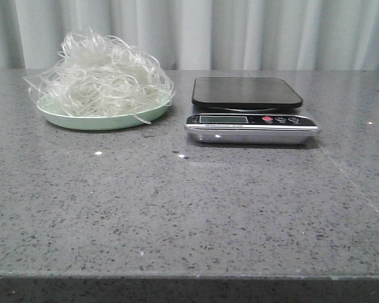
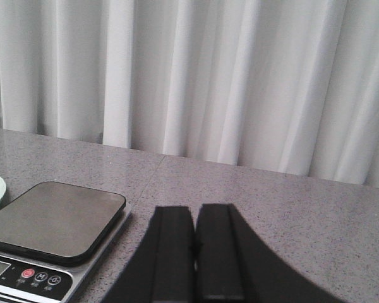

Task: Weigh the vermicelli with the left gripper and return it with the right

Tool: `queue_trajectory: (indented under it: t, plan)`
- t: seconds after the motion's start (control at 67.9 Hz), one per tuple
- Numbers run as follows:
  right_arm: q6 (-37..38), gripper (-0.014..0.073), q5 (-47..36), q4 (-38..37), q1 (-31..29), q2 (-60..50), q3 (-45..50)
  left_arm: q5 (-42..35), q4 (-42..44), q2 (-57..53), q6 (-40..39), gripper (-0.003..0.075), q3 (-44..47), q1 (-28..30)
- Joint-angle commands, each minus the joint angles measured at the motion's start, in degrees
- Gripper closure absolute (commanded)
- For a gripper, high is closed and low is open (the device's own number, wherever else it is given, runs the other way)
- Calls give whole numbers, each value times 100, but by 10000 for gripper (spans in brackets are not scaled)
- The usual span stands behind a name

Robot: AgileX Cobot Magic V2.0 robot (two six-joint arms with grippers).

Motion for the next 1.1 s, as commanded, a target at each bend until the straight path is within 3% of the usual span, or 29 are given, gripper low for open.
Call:
queue_trajectory:
  t: [0.0, 1.09]
  plan:
    - [14, 444, -490, 15, -34, 37, -158, -617, 14, -171, -140, 583, 70, -58]
    - [9, 444, -488, 15, -34, 42, -157, -479, 14, -176, -356, 583, 56, -47]
